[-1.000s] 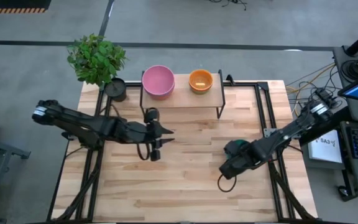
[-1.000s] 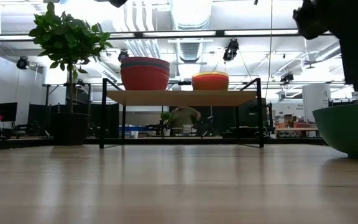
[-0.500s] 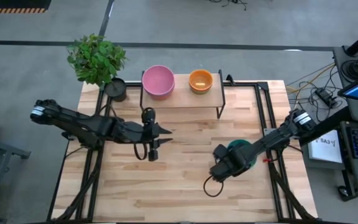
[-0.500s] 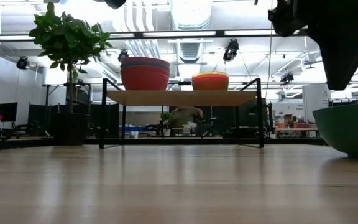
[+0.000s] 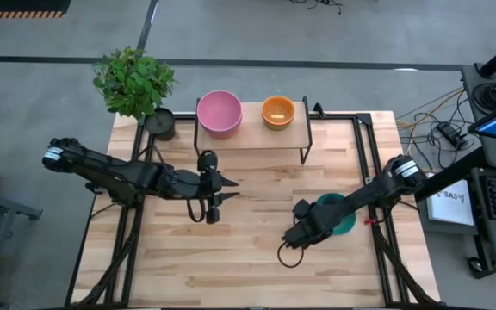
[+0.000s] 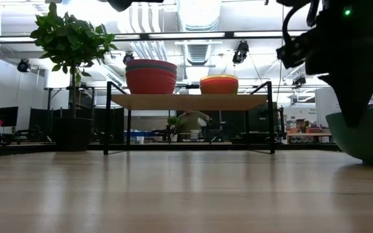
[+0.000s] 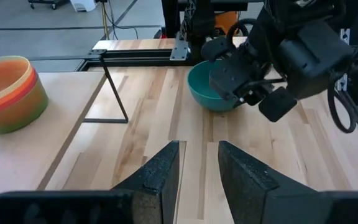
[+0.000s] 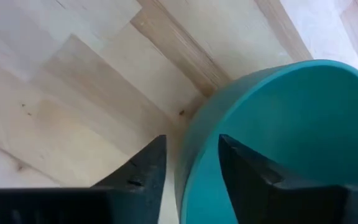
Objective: Place and stack bowls onto a shelf
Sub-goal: Stack the large green bowl on top of the large pink bowl on the shelf
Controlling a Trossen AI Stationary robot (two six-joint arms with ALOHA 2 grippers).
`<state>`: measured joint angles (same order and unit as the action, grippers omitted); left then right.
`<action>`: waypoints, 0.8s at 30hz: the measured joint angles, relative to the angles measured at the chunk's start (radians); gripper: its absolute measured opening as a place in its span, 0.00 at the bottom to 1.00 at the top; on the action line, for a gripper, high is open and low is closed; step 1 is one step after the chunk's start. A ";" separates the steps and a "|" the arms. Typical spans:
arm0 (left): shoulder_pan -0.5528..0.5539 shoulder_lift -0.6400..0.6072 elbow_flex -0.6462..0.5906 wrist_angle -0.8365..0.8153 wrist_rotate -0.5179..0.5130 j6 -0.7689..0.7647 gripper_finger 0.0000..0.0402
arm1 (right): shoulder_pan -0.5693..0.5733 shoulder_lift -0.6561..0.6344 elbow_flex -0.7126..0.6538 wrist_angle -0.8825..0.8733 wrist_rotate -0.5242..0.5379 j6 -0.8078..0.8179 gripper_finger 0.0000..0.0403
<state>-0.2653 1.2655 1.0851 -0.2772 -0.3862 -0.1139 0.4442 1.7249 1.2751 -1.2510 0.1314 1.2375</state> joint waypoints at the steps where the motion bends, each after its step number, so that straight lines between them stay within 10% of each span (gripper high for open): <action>1: 0.000 0.000 0.000 0.000 0.000 0.000 0.24 | 0.000 0.006 0.000 0.000 0.000 -0.001 0.31; 14: 0.000 0.000 0.000 0.004 0.003 0.008 0.24 | 0.002 0.017 0.001 0.010 -0.011 -0.079 0.03; 24: -0.004 0.034 -0.002 0.080 0.088 0.035 0.24 | 0.059 -0.060 0.092 0.279 -0.010 -0.606 0.02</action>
<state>-0.2689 1.3000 1.0836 -0.1969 -0.2978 -0.0789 0.5031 1.6647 1.3666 -0.9716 0.1215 0.6316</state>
